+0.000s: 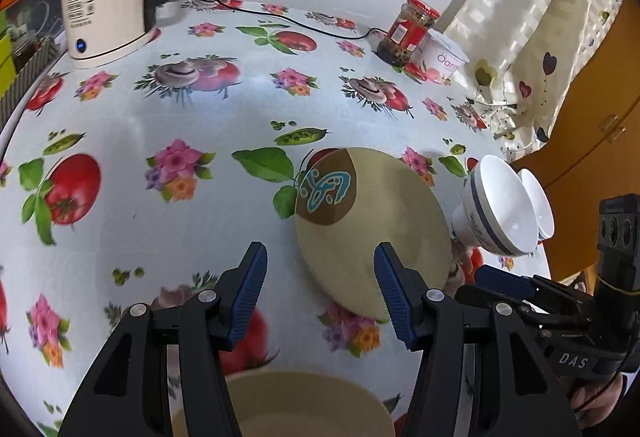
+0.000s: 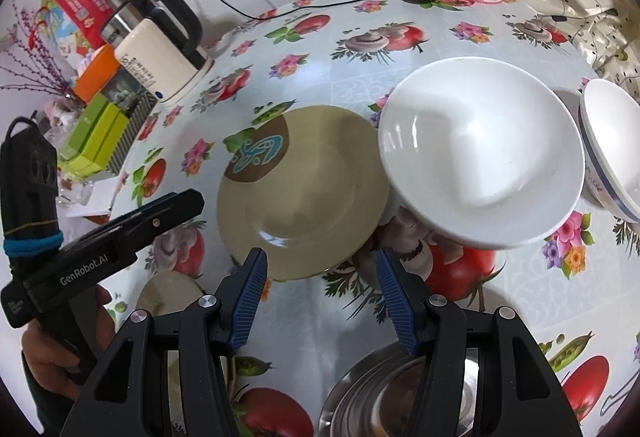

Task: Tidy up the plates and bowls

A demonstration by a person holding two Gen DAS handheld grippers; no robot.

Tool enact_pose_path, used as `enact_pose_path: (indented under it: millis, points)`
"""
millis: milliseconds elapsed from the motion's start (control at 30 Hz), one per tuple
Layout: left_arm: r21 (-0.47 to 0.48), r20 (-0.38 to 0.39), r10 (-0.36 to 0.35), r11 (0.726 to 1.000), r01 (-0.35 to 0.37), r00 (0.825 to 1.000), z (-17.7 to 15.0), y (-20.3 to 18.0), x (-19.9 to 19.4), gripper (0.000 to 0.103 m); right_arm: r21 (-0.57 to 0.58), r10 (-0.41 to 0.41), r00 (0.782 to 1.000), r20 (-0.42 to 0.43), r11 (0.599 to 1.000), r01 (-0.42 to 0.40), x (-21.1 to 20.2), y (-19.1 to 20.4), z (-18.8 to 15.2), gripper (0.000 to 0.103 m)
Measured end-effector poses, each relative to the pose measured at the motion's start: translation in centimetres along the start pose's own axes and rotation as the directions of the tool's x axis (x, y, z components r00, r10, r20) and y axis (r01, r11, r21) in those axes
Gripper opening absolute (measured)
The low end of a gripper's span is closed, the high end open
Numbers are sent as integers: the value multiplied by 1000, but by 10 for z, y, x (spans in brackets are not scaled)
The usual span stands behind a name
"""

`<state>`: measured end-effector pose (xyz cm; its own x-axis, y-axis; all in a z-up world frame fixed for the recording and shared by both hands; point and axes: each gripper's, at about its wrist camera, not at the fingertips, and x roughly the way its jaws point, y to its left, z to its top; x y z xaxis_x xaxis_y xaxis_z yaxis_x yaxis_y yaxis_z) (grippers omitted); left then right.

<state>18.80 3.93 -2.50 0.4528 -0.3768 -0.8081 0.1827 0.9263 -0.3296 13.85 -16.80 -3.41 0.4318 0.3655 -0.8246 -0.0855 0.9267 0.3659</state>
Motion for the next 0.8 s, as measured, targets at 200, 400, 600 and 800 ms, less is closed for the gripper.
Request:
enact_pose_path:
  millis: [200,400,600,800]
  points:
    - [30,-47,13,999,-12,999,9,-6,17,57,8,-20,1000,-19,1000,20,8,-1,5,57]
    - [24,-78,4,1000,-2,997,13,-2,30,53,11,-40,998,-49,999,41,18,-1,7,57]
    - [18,-101,-7,1000,9,995,17,1,39,49,11,-57,996,-72,998,58,29,0,11,54]
    - [21,-120,-21,999,24,993,19,1,46,41,24,-69,994,-89,997,71,39,-1,15,46]
